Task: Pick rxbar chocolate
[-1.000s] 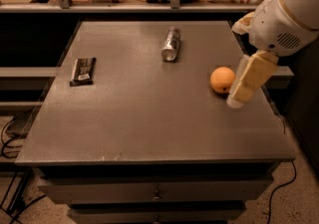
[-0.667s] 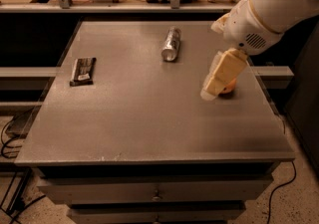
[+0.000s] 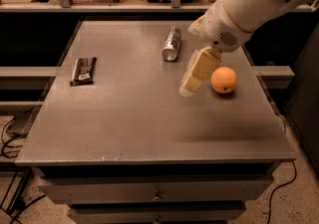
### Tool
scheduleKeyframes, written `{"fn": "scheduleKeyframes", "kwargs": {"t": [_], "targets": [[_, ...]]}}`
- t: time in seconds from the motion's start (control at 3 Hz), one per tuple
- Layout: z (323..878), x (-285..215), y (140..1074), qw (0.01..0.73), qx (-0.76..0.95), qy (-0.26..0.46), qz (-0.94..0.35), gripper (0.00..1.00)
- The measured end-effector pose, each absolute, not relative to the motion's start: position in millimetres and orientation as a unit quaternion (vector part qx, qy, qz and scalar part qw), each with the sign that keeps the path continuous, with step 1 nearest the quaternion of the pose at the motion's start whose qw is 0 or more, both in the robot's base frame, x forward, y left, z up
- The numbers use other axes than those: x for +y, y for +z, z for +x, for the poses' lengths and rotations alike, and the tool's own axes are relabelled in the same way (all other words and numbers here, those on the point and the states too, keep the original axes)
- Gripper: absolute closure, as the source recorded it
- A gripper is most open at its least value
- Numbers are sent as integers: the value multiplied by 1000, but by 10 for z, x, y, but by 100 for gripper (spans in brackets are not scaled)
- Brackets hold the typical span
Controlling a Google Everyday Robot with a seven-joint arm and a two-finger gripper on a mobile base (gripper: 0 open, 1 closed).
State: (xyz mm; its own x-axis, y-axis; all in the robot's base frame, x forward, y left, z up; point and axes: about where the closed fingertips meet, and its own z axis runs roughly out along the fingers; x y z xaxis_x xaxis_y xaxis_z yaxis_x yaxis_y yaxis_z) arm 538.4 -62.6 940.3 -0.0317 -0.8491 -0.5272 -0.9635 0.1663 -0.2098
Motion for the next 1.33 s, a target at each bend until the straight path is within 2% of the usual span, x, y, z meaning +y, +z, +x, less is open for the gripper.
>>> {"fn": "scheduleKeyframes", "kwargs": {"t": [0.67, 1.33], "targets": [[5895, 246, 9270, 295, 652, 158, -681, 0], [6216, 1021, 8968, 280, 609, 210, -712, 0]]}}
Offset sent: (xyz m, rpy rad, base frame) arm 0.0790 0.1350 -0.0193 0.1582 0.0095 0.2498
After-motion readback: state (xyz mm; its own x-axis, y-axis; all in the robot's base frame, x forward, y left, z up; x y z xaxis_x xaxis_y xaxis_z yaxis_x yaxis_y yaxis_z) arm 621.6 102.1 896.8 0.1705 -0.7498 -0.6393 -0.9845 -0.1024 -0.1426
